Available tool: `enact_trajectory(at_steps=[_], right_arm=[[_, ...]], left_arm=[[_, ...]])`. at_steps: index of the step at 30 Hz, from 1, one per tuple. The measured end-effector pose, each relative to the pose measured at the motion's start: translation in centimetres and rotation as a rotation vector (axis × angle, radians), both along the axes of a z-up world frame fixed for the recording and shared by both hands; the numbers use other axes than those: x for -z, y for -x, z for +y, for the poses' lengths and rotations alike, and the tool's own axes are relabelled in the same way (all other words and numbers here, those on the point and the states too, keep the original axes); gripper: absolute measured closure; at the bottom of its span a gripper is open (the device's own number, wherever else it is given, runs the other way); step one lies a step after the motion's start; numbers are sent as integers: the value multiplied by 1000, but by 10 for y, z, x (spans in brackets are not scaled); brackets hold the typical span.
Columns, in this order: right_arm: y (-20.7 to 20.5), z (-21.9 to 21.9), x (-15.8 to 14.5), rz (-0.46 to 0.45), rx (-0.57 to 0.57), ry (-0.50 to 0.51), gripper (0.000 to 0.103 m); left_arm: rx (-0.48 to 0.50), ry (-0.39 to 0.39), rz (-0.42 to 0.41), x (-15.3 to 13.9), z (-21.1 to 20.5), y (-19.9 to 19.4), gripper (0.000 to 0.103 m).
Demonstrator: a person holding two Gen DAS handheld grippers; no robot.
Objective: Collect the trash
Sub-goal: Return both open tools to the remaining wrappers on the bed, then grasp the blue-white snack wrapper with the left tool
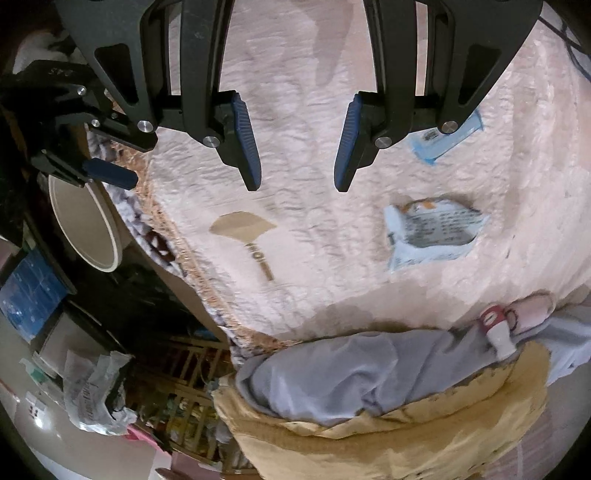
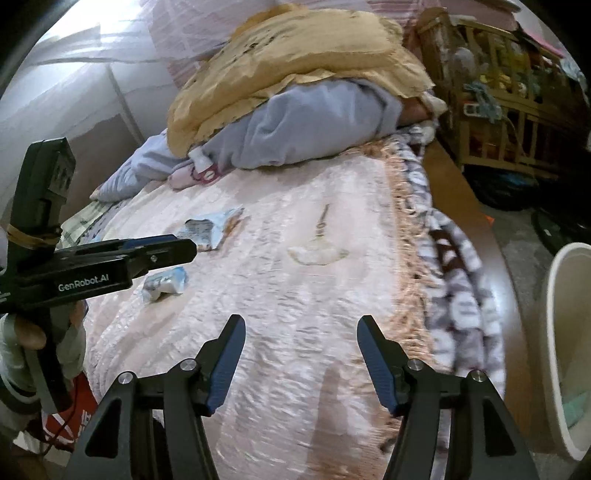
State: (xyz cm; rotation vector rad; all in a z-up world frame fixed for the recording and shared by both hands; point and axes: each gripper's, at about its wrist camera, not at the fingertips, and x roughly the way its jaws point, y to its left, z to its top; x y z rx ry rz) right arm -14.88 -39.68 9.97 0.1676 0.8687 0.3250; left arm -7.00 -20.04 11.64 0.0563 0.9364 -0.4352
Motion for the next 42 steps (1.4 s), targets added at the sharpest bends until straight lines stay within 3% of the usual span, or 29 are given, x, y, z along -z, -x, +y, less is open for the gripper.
enact_trajectory(at_steps=[12,16,20,26,31,36,39,42], right_arm=[[-7,40,8,33,-75,13,40],[-9,53,11,40,-101,23,40],[-13,64,15,50,-119,18,40],[-21,78,22,72,-137,14,36],[-25,84,26,82,-153,17,35],[-29,85,33,98,-151,13,35],[-32,87,36,104,-153,15,35],[-34,91,37,104,-161,19,35]], left_arm=[[-82,27,25,16,68,16,64],[-119,28,45,29,101,23,52],[-141,-2,46,37,121,23,50],[-121,-53,6,43,121,15,49],[-5,-145,2,55,102,3,48],[36,-224,4,67,96,-12,48],[27,-231,19,73,97,-24,48],[-12,-166,38,71,103,-35,48]])
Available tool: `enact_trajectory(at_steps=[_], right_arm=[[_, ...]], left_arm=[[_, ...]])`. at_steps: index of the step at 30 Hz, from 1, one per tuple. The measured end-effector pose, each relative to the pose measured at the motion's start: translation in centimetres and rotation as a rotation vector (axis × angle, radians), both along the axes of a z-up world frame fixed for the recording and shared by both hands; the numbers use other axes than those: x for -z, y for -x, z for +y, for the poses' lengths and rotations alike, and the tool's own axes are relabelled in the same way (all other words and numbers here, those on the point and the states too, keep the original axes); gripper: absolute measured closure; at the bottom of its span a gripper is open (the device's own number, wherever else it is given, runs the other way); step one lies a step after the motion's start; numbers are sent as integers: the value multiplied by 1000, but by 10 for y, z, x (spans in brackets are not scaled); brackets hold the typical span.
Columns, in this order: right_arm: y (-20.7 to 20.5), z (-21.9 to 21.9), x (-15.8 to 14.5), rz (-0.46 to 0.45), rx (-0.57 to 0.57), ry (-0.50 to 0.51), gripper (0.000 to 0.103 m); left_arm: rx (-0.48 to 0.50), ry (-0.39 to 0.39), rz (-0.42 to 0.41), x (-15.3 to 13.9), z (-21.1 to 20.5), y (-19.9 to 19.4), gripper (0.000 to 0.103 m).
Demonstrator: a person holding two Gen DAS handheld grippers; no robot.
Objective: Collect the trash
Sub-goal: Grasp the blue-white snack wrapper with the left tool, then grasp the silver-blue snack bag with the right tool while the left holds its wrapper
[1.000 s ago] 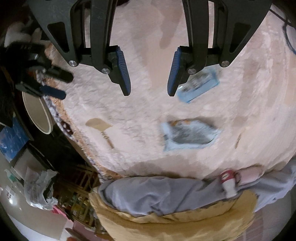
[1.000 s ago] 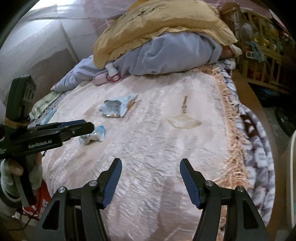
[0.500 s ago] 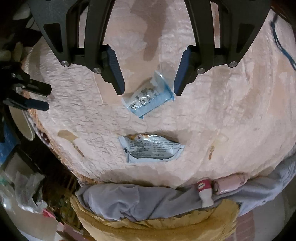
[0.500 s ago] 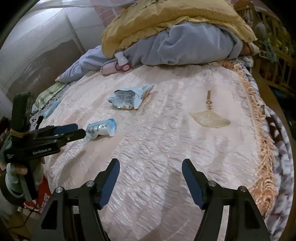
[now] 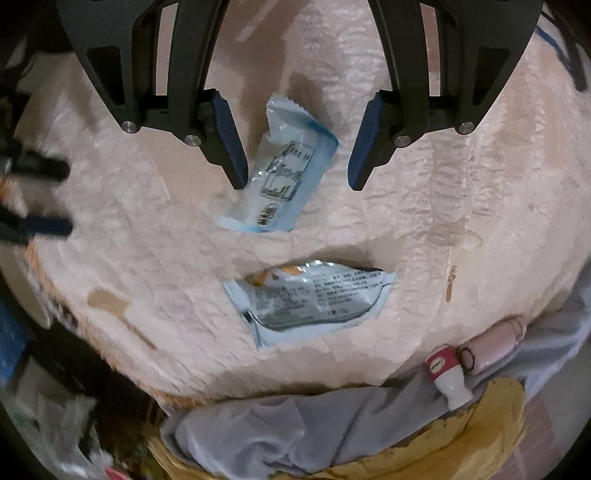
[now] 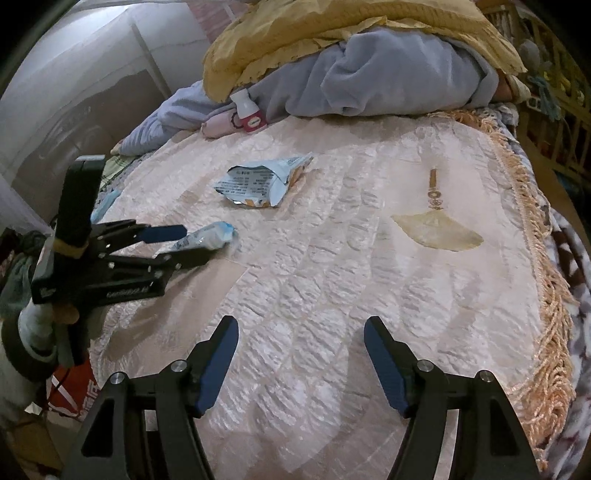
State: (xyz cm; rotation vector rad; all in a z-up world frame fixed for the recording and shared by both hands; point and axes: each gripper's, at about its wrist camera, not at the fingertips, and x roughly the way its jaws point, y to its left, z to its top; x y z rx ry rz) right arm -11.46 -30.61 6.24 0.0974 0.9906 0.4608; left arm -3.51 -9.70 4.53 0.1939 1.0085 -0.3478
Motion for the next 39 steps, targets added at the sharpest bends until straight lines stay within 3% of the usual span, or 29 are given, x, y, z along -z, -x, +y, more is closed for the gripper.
enact_trajectory(at_steps=[6,8,11,22,28,35,39], right_arm=[[-4,9,2,-1,-15,5,34],[-4,11,2,-1,-19,8,34],[-6,14,1,-1,-29,9,34],[-17,40,3,1,-93,27,34],[-40,65,-8,-55,-179,72,34],[-96,103,-23,-109,-285,162,34],[-125,120,-31,-142,-344,186,26]], left_arm=[[-56,93,42,3,9,-11,49],[-78,111,58,7,14,-11,72],[-112,114,57,7,21,-8,77],[-308,129,24,1,71,-3,77],[-342,133,24,9,83,-3,77],[-340,137,27,12,83,-6,77],[-334,140,31,13,82,-8,77]])
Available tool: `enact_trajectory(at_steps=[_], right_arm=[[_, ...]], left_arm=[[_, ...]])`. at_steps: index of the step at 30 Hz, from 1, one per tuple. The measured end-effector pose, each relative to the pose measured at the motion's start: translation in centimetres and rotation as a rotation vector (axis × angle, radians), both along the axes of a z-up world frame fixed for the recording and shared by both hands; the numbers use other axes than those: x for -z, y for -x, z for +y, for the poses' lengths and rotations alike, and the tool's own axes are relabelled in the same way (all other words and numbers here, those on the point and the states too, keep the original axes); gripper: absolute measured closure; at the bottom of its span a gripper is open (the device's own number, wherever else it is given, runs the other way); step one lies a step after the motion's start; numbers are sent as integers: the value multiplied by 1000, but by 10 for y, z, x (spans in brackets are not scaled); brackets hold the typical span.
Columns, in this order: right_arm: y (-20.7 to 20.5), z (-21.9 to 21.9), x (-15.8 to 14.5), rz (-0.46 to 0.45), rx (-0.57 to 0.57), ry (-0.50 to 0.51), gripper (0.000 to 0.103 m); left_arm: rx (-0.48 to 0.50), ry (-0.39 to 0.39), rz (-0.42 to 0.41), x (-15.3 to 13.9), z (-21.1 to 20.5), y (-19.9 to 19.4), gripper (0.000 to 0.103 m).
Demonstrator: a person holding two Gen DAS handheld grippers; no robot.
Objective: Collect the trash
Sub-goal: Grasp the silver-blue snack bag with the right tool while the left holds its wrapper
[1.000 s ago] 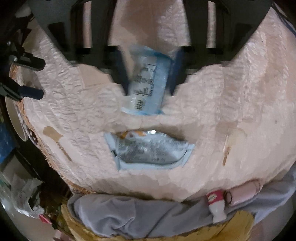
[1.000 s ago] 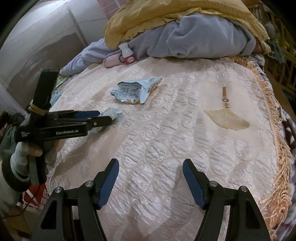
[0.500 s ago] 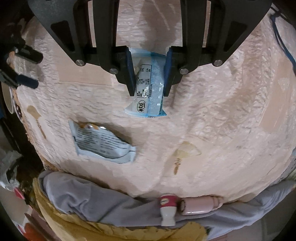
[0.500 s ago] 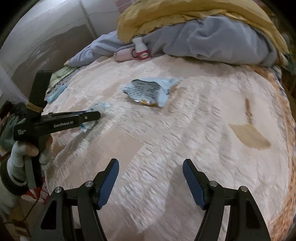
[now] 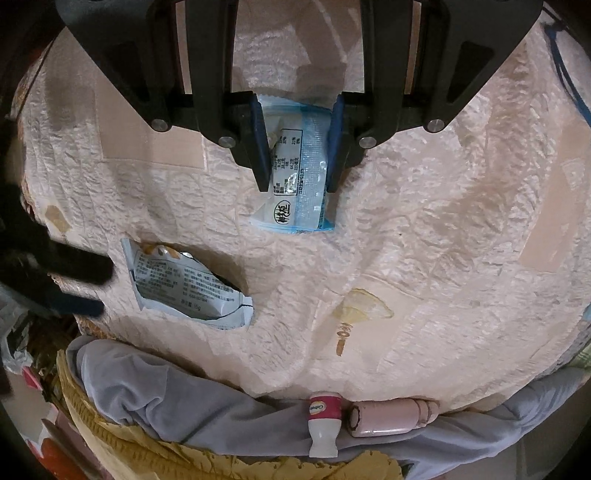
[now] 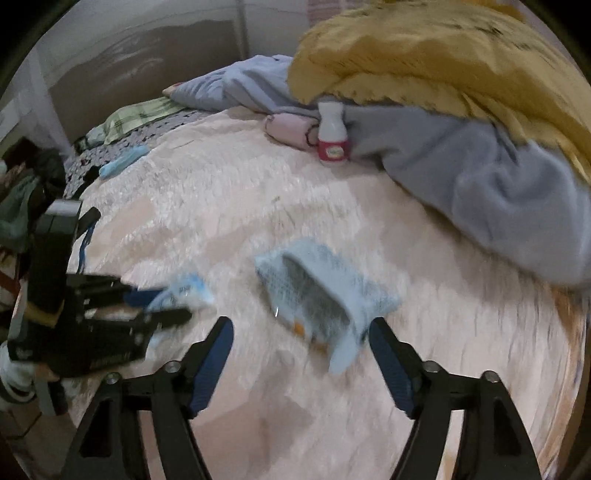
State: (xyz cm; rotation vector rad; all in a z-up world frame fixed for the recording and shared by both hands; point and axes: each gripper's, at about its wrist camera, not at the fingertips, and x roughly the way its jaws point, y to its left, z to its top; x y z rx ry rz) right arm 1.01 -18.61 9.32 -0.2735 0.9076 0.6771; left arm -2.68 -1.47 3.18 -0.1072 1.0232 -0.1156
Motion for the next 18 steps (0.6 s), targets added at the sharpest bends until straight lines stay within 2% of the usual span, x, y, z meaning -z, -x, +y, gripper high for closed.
enact_trajectory(at_steps=[7,12,15,18], right_arm=[[-40,30,15,24,-112,106,25],[-59,40,34,79,-172,144,25],[-69,43,48,106,-169,180,25],[-75,39,56,138,-138,151,25]], left_arm=[[4,31,10,2,4,-5,77],[10,27,9,3,3,-5,77],[13,22,7,4,1,-6,77],[11,23,8,4,1,-7,77]])
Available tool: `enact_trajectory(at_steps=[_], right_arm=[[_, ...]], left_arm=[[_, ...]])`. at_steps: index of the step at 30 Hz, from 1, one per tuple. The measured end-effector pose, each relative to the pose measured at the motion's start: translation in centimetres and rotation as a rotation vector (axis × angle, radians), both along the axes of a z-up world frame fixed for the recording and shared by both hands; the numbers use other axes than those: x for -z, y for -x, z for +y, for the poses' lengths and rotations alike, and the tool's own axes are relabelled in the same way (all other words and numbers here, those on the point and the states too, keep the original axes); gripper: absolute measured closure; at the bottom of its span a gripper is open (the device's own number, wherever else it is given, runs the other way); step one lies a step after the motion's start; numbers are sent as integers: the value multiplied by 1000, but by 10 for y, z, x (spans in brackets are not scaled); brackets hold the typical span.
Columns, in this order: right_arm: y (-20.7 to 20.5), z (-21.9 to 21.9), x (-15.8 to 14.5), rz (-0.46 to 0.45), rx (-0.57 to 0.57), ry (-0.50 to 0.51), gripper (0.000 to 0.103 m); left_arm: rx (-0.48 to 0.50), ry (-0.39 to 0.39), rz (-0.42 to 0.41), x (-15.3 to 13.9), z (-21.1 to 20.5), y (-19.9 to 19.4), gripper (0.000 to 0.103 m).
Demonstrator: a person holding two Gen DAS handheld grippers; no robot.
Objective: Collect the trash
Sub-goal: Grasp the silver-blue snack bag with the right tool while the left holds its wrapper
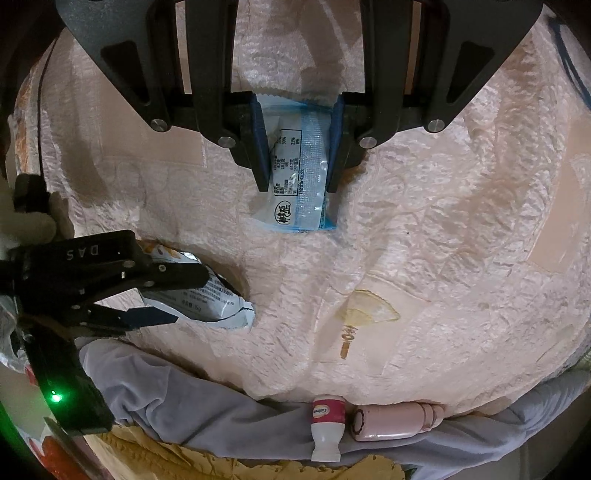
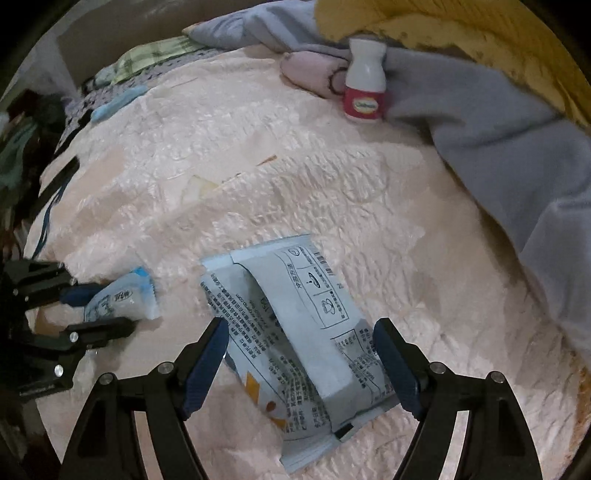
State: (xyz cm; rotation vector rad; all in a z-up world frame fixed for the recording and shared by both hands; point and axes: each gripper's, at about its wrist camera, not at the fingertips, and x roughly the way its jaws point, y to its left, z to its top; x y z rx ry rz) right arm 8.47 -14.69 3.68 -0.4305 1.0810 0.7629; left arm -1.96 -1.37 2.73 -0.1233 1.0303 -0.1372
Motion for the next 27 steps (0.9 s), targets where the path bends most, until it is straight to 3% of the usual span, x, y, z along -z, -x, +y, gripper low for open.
enact_trajectory(at_steps=[1,2,3,6,11,13,15,17,23,26,27], right_arm=[[2,-2,-1,-8,14,-15,25],[5,-4,-3,-20,24,-26,36],[9,-6,-5,-32,31,-39,54],[26,-14,-15,-42,67,-67,62],[56,-24,-24,47,77,-131,63],[62,-25,-29,25,92,-130,62],[61,-25,-35,-5,122,-138,39],[55,-23,-36,-4,145,-140,26],[41,-5,-7,65,162,-107,27],[43,-7,2,55,198,-143,51],[46,-10,2,44,210,-159,52]], left_arm=[[-1,0,0,0,0,0,77],[-2,0,0,0,-1,-1,77],[-2,-1,0,0,-1,-1,77],[-4,3,-1,0,-1,0,77],[-9,18,1,0,2,0,77],[-11,19,-1,-1,3,3,77],[-12,19,0,-1,3,3,77],[-14,21,1,-2,3,3,77],[-20,15,0,-2,2,4,76],[-23,19,1,-2,2,3,76],[-25,23,1,-2,2,3,77]])
